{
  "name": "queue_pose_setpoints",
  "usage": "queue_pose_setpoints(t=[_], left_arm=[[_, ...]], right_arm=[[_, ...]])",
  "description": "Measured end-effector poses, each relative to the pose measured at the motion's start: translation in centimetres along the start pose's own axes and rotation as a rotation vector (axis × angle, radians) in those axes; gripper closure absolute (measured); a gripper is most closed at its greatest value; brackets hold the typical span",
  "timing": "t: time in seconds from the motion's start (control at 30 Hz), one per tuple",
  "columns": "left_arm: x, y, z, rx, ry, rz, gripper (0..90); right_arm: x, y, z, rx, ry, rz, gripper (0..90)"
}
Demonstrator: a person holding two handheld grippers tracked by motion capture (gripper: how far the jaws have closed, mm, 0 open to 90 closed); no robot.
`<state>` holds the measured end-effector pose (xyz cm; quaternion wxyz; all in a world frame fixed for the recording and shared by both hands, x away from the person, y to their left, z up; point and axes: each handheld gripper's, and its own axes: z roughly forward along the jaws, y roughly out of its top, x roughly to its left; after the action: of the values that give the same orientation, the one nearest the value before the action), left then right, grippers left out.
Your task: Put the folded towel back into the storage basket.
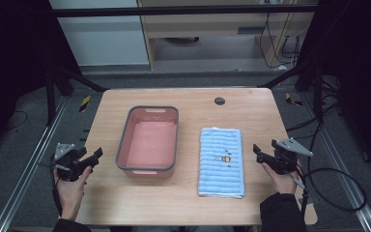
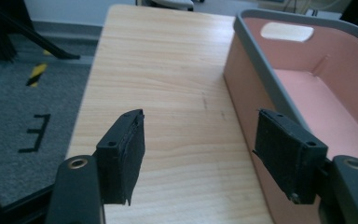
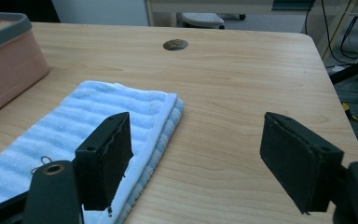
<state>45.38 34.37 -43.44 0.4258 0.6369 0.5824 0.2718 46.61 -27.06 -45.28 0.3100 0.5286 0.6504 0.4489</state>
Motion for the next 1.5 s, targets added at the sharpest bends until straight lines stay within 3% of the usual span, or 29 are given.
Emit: queue_pose_setpoints(t=[0.13, 0.57, 0.9, 1.27, 1.5], left_arm=[[-0.8, 0.4, -0.3, -0.003, -0.017, 0.023, 30.1], [-4.2, 2.3, -2.5, -0.097, -0.096, 0.1, 26.9], [-7.5, 2.9, -2.9, -0.111, -0.162, 0.171, 26.4], [-10.9, 3.1, -2.5, -0.108, -0.201, 0.216, 27.5], [-13.9, 3.1, -1.7, -0.116, -0.243, 0.251, 28.7]], right_arm=[[0.2, 0.4, -0.3, -0.01, 0.009, -0.005, 26.6], [0.9, 2.2, -1.2, -0.021, 0.047, -0.04, 26.4], [0.7, 4.2, -2.3, -0.056, 0.072, -0.038, 26.7], [1.7, 5.7, -1.2, -0.032, 0.099, -0.071, 26.5], [3.0, 6.7, 0.0, -0.015, 0.119, -0.096, 26.1]])
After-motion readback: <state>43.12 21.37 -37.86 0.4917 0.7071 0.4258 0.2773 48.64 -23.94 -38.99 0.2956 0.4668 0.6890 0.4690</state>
